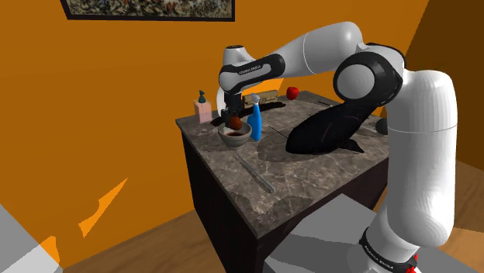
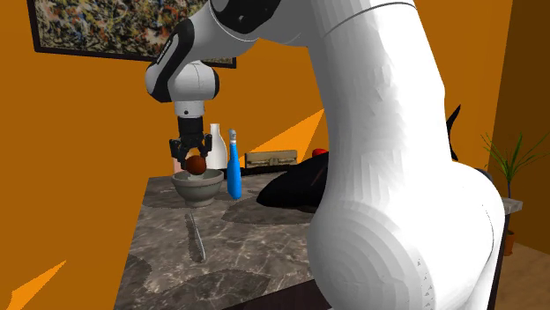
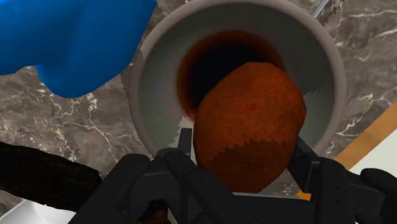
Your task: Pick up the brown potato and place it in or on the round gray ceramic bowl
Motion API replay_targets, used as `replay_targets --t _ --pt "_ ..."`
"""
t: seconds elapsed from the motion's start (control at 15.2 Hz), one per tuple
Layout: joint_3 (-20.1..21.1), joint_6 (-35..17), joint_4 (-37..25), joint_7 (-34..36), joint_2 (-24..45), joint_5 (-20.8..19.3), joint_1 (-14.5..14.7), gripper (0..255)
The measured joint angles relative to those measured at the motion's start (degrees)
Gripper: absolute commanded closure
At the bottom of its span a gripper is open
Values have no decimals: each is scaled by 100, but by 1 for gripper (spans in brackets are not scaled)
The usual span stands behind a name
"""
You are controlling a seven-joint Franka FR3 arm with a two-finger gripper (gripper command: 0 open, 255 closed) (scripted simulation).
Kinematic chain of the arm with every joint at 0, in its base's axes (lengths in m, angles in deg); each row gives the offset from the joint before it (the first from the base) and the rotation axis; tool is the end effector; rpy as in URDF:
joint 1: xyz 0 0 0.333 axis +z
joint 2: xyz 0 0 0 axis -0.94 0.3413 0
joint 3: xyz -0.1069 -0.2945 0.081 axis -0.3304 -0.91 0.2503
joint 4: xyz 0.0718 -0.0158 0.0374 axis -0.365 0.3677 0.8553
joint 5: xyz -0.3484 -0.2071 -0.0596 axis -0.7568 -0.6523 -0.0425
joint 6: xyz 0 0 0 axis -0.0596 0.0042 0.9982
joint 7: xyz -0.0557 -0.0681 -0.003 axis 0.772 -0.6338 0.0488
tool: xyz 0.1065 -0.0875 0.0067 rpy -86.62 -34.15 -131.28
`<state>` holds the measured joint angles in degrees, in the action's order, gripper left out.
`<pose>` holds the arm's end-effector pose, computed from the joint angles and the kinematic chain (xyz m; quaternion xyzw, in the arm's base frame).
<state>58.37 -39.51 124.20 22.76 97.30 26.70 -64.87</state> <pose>0.7034 0.0204 0.4007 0.9878 0.1400 0.0594 0.0338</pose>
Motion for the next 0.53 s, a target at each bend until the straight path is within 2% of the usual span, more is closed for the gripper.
replay_targets --t 0.07,0.13,0.53 --pt "0 -1 1 0 0 0 0 255" --pt "0 -1 1 0 0 0 0 0" --pt "0 -2 1 0 0 0 0 0"
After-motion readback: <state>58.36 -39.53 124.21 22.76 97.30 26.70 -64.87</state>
